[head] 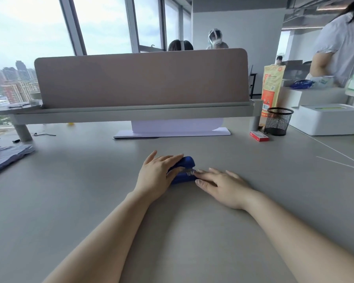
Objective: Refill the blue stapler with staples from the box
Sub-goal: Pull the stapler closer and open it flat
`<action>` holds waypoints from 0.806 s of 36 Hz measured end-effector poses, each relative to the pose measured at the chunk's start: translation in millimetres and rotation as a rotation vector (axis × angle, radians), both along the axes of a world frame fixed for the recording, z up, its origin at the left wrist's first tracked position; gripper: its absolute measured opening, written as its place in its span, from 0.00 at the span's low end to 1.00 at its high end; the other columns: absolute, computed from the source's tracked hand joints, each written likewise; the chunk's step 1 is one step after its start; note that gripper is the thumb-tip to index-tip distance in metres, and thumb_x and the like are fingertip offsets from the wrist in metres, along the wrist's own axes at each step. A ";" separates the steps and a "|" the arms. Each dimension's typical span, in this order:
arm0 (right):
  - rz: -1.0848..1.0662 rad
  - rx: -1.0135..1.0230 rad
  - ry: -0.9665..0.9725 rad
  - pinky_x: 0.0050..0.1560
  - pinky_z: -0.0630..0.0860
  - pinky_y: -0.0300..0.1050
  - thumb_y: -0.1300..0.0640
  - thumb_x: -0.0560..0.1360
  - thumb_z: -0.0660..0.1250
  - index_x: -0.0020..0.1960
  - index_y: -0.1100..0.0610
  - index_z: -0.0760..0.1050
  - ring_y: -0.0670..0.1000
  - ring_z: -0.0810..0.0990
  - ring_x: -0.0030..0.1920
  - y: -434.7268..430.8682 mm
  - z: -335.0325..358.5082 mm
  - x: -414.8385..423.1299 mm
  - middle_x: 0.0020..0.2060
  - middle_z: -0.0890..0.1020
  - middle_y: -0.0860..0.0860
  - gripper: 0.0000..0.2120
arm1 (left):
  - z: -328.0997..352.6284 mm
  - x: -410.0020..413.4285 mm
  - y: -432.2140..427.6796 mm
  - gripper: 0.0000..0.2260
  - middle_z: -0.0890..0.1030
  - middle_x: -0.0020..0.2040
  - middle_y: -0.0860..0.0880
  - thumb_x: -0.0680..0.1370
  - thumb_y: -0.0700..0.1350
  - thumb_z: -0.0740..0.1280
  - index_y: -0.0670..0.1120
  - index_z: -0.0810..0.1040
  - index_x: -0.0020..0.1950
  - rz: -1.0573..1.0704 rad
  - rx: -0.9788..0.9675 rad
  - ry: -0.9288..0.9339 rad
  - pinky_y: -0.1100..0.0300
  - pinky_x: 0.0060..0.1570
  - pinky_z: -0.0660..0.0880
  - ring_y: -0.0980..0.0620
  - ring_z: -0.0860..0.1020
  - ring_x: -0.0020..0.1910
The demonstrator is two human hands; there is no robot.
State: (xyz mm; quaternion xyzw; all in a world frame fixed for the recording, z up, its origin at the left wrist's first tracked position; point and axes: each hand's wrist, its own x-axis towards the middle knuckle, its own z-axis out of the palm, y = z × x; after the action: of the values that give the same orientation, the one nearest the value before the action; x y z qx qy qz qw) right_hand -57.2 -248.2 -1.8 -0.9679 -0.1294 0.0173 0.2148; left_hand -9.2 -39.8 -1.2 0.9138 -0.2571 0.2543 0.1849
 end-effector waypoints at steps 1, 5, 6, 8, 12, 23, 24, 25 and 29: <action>0.000 0.000 -0.006 0.76 0.48 0.53 0.35 0.75 0.47 0.70 0.35 0.56 0.42 0.53 0.75 0.2 0.3 -0.5 0.72 0.60 0.33 0.23 | -0.5 0.4 0.2 0.18 0.81 0.59 0.51 0.77 0.55 0.60 0.53 0.73 0.65 0.001 -0.012 -0.009 0.53 0.71 0.56 0.48 0.78 0.58; -0.005 -0.029 -0.023 0.76 0.48 0.52 0.35 0.75 0.49 0.71 0.36 0.55 0.43 0.52 0.75 1.2 1.2 -3.0 0.73 0.59 0.34 0.24 | 2.9 -1.1 -0.5 0.16 0.82 0.58 0.52 0.77 0.53 0.61 0.52 0.74 0.64 0.006 -0.106 -0.011 0.53 0.71 0.55 0.48 0.78 0.57; -0.007 -0.036 -0.026 0.76 0.48 0.52 0.34 0.75 0.49 0.71 0.36 0.55 0.43 0.52 0.75 1.5 1.4 -3.5 0.73 0.59 0.34 0.24 | 5.0 -1.0 0.4 0.16 0.82 0.57 0.51 0.77 0.54 0.61 0.52 0.74 0.63 0.017 -0.148 -0.007 0.54 0.71 0.55 0.47 0.78 0.56; -0.007 -0.044 -0.035 0.76 0.48 0.51 0.33 0.74 0.50 0.70 0.35 0.55 0.42 0.52 0.75 2.1 2.0 -5.0 0.73 0.59 0.34 0.25 | 9.9 -2.8 3.9 0.17 0.83 0.55 0.50 0.76 0.54 0.61 0.50 0.75 0.62 0.026 -0.254 -0.001 0.56 0.70 0.54 0.45 0.79 0.54; -0.014 -0.034 -0.034 0.76 0.48 0.50 0.34 0.74 0.52 0.70 0.35 0.56 0.42 0.52 0.75 1.8 4.1 -8.6 0.73 0.60 0.36 0.25 | 19.6 -12.9 18.7 0.15 0.81 0.53 0.55 0.76 0.48 0.66 0.51 0.74 0.63 0.025 -0.486 0.063 0.56 0.69 0.61 0.48 0.77 0.57; -0.036 -0.008 -0.036 0.76 0.49 0.48 0.34 0.74 0.52 0.68 0.32 0.58 0.42 0.54 0.75 3.9 5.0 -12.1 0.73 0.61 0.38 0.23 | -0.2 -34.3 103.0 0.25 0.80 0.52 0.48 0.69 0.46 0.75 0.54 0.67 0.61 0.132 -0.679 0.296 0.58 0.51 0.70 0.52 0.78 0.54; -0.040 -0.015 -0.036 0.76 0.49 0.47 0.34 0.74 0.52 0.68 0.33 0.58 0.43 0.54 0.75 4.6 5.7 -13.7 0.73 0.61 0.39 0.22 | -4.2 -33.3 107.8 0.23 0.80 0.51 0.49 0.68 0.47 0.76 0.54 0.68 0.58 0.169 -0.660 0.305 0.58 0.50 0.71 0.50 0.78 0.53; -0.040 -0.022 -0.036 0.76 0.49 0.47 0.35 0.75 0.52 0.68 0.33 0.58 0.43 0.54 0.75 5.1 6.6 -15.2 0.73 0.61 0.40 0.22 | -7.9 -31.7 111.2 0.22 0.80 0.50 0.50 0.66 0.49 0.76 0.55 0.70 0.54 0.204 -0.643 0.303 0.57 0.49 0.71 0.49 0.78 0.52; -0.049 -0.034 -0.040 0.75 0.49 0.46 0.34 0.74 0.51 0.69 0.33 0.57 0.44 0.53 0.75 6.9 7.9 -18.6 0.74 0.60 0.43 0.23 | -12.9 -25.9 112.9 0.19 0.77 0.43 0.55 0.65 0.60 0.73 0.55 0.70 0.49 0.371 -0.478 0.303 0.46 0.59 0.70 0.45 0.74 0.50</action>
State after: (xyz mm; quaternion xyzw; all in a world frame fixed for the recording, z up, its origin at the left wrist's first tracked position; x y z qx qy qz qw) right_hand -75.8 -241.3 6.1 -0.9745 -0.1098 -0.0053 0.1958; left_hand -35.1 73.1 -14.0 0.9032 0.0108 0.1981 0.3806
